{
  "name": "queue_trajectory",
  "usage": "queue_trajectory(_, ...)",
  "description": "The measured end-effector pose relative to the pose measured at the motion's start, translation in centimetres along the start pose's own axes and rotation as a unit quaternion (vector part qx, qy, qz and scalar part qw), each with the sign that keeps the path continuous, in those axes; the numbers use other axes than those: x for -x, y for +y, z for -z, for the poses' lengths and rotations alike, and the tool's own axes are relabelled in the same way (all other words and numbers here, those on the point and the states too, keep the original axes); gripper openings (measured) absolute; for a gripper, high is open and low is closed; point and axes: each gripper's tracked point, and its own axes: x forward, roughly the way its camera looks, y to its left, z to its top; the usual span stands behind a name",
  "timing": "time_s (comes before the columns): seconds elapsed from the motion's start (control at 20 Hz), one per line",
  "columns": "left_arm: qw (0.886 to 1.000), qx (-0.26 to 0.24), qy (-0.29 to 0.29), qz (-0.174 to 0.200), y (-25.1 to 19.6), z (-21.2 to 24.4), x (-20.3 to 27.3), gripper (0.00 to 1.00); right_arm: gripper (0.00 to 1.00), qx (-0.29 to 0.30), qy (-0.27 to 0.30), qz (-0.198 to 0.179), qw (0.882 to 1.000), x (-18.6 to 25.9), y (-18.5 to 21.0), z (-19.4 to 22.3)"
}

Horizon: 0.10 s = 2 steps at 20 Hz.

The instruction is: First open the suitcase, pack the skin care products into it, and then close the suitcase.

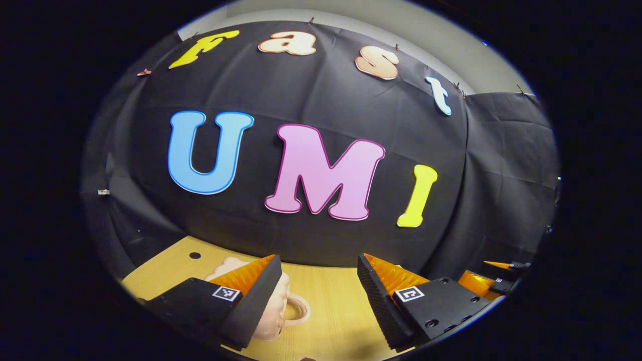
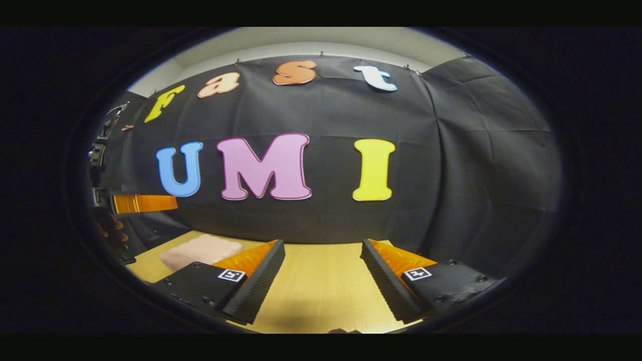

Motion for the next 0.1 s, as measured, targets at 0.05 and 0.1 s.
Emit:
queue_trajectory(0.05,1.000,0.029,-0.005,-0.001,-0.6,-0.3,1.9,0.96,0.99,-0.001,0.004,-0.022,1.000,0.3,1.0,0.4)
queue_trajectory(0.1,0.999,0.052,-0.016,-0.006,-1.1,-0.6,3.4,0.96,0.99,-0.005,0.017,-0.045,0.999,0.8,2.1,1.0)
